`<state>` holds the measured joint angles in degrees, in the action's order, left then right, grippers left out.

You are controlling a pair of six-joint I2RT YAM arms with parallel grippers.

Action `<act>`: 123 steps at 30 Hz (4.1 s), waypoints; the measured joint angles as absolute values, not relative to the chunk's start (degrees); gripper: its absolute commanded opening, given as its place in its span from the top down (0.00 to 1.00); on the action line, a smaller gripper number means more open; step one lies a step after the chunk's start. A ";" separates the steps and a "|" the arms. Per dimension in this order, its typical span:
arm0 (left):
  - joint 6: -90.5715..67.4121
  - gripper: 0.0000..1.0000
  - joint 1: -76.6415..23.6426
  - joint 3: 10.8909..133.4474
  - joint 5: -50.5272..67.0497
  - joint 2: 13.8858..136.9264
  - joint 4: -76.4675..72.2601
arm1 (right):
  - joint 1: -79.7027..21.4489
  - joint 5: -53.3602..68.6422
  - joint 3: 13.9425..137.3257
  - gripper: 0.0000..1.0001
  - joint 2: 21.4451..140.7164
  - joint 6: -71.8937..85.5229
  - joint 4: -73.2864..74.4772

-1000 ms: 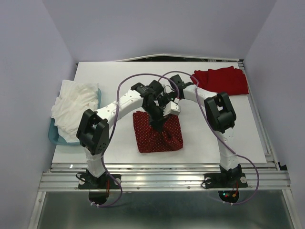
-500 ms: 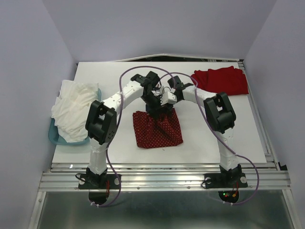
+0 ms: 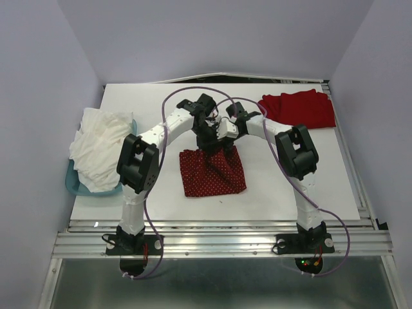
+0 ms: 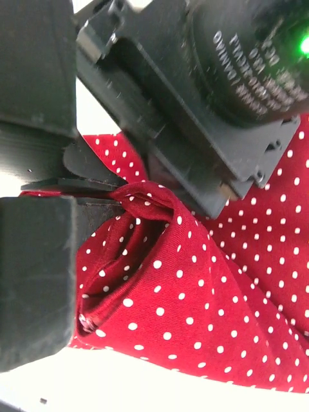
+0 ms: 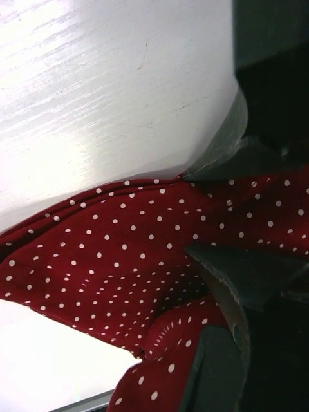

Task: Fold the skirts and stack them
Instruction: Fold the skirt

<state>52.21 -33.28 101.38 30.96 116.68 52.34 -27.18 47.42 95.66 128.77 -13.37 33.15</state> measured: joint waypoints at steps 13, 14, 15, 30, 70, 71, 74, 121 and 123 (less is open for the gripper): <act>53.04 0.73 -32.56 98.06 28.47 116.88 46.83 | -24.56 37.19 107.61 0.27 128.77 -7.70 35.99; 52.66 0.71 -32.51 97.51 28.12 116.88 45.76 | -24.08 36.84 108.55 0.27 128.77 -7.18 35.99; 52.90 0.69 -32.51 97.23 27.97 116.88 45.25 | -23.20 36.53 109.62 0.27 128.75 -6.37 35.99; 42.15 0.54 -21.61 109.38 24.12 115.92 40.03 | -14.96 35.75 93.30 0.31 107.39 -2.26 38.17; 1.85 1.00 -21.28 63.77 36.14 105.95 15.05 | -48.14 -17.04 69.87 0.50 102.89 -11.73 23.90; 1.93 1.00 -21.28 63.77 35.90 105.95 15.07 | -47.37 -17.28 69.87 0.52 102.89 -11.64 23.55; 2.46 1.00 -21.26 63.77 35.38 106.06 15.16 | -42.68 -16.71 70.28 0.58 102.89 -11.05 22.90; 7.55 0.85 -20.86 73.71 36.27 112.92 16.51 | -22.24 34.09 68.42 0.37 107.83 2.46 23.11; 9.54 0.75 -19.62 75.22 34.98 113.10 16.71 | -22.46 34.44 68.47 0.27 105.89 4.43 23.38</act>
<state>9.54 -19.62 75.22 34.98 113.10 16.71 -22.46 34.44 68.47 105.89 4.43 23.38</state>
